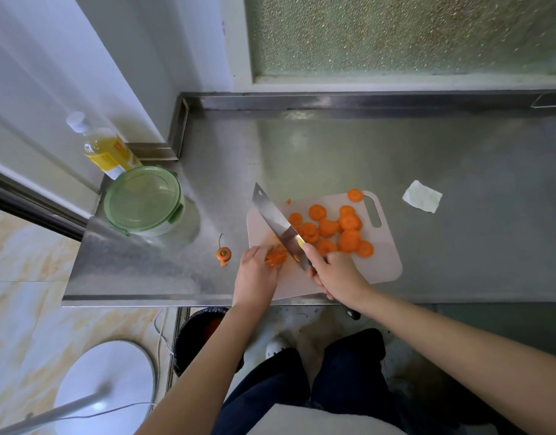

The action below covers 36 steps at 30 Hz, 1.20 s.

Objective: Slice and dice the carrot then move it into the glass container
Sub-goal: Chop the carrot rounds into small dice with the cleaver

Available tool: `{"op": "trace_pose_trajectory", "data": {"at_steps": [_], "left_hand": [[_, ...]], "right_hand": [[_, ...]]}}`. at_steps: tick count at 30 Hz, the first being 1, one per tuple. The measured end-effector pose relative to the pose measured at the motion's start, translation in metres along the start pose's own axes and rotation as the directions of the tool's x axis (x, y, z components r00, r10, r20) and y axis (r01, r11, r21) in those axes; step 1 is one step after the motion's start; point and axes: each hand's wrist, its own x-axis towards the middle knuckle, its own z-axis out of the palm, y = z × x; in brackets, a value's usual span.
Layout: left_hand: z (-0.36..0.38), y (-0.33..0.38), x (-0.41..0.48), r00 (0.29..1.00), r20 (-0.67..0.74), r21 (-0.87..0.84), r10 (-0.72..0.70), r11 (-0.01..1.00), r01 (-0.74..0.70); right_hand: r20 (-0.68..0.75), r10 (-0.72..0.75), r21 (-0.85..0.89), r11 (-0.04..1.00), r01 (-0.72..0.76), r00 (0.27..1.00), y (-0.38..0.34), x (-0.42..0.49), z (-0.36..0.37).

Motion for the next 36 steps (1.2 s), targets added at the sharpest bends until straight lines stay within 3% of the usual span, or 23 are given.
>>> {"op": "trace_pose_trajectory", "data": {"at_steps": [10, 20, 24, 30, 36], "left_hand": [[-0.002, -0.002, 0.001, 0.999, 0.016, 0.029, 0.049, 0.998, -0.049], [-0.001, 0.002, 0.003, 0.998, 0.058, 0.094, 0.016, 0.995, -0.022], [-0.001, 0.003, 0.002, 0.999, 0.045, 0.075, 0.007, 0.997, -0.011], [-0.001, 0.004, 0.002, 0.999, 0.048, 0.053, -0.003, 0.999, 0.0], [-0.004, 0.004, 0.001, 0.998, 0.048, -0.002, -0.027, 1.0, 0.027]], "right_hand": [[0.038, -0.027, -0.202, 0.979, 0.035, 0.999, -0.006, -0.005, 0.005], [0.071, -0.038, -0.493, 0.868, 0.068, 0.997, -0.017, -0.003, 0.012], [0.033, -0.008, -0.461, 0.887, 0.022, 0.999, -0.011, -0.002, 0.02], [-0.067, -0.118, -0.532, 0.844, 0.064, 0.991, -0.006, 0.002, 0.037], [-0.007, -0.04, -0.425, 0.905, 0.034, 0.999, -0.007, 0.005, 0.029]]}}
